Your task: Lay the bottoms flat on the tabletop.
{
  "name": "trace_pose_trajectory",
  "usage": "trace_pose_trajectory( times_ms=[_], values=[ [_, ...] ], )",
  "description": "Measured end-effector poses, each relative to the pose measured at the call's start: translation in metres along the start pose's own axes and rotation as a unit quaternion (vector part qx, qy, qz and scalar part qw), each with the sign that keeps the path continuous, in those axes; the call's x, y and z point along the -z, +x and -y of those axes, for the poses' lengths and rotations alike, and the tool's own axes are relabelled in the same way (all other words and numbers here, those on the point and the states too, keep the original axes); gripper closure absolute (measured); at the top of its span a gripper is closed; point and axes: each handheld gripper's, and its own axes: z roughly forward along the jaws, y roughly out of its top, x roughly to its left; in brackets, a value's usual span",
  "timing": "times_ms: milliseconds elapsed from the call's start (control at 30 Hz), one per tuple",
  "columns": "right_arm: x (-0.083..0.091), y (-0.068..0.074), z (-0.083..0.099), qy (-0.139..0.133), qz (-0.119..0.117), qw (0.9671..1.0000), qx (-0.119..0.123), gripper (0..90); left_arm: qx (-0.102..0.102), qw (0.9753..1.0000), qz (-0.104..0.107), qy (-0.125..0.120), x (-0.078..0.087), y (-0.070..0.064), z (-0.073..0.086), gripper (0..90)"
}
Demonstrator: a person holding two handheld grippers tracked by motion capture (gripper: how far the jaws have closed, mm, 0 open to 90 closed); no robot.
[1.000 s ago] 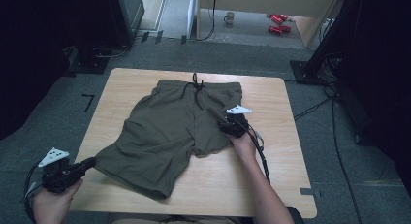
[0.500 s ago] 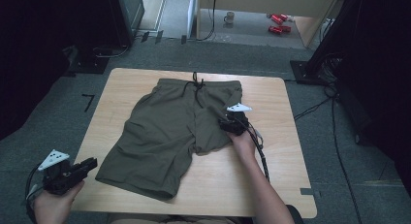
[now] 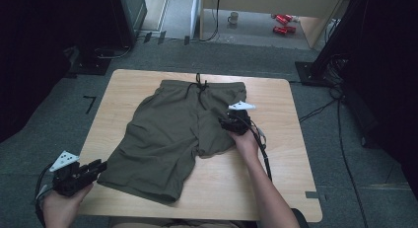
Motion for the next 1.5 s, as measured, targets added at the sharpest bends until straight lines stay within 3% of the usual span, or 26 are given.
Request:
trace_pose_trajectory(
  times_ms=[133, 367, 400, 467, 633, 933, 1200, 1500],
  values=[
    [-0.010, 0.003, -0.005, 0.014, 0.006, 0.9998, 0.012, 56.8, -0.001, 1.0000, -0.002, 0.004, 0.000, -0.001, 0.003, 69.9],
    [-0.014, 0.004, -0.010, 0.041, 0.021, 0.9988, 0.015, 88.1, 0.001, 0.9999, -0.008, 0.011, 0.003, -0.001, 0.009, 69.7],
    [-0.015, 0.005, -0.010, 0.045, 0.021, 0.9987, 0.014, 89.0, 0.002, 0.9999, -0.009, 0.010, 0.004, -0.001, 0.010, 69.7],
    [-0.013, 0.005, -0.012, 0.047, 0.019, 0.9986, 0.017, 89.3, 0.005, 0.9999, -0.011, 0.010, 0.005, 0.000, 0.011, 69.5],
    [0.003, 0.003, -0.020, 0.039, -0.005, 0.9992, 0.001, 88.9, 0.009, 0.9999, -0.012, 0.008, 0.005, 0.002, 0.011, 69.3],
    [0.043, 0.006, -0.020, 0.012, -0.013, 0.9998, 0.010, 87.9, -0.010, 0.9999, 0.006, 0.010, -0.010, -0.004, 0.000, 68.8],
    [0.080, 0.014, -0.002, -0.003, -0.024, 0.9996, 0.015, 86.2, -0.041, 0.9984, 0.036, 0.012, -0.037, -0.015, -0.023, 68.5],
    [0.118, 0.020, 0.025, 0.000, -0.025, 0.9996, 0.010, 90.0, -0.078, 0.9938, 0.078, 0.013, -0.070, -0.034, -0.048, 68.0]
  ],
)
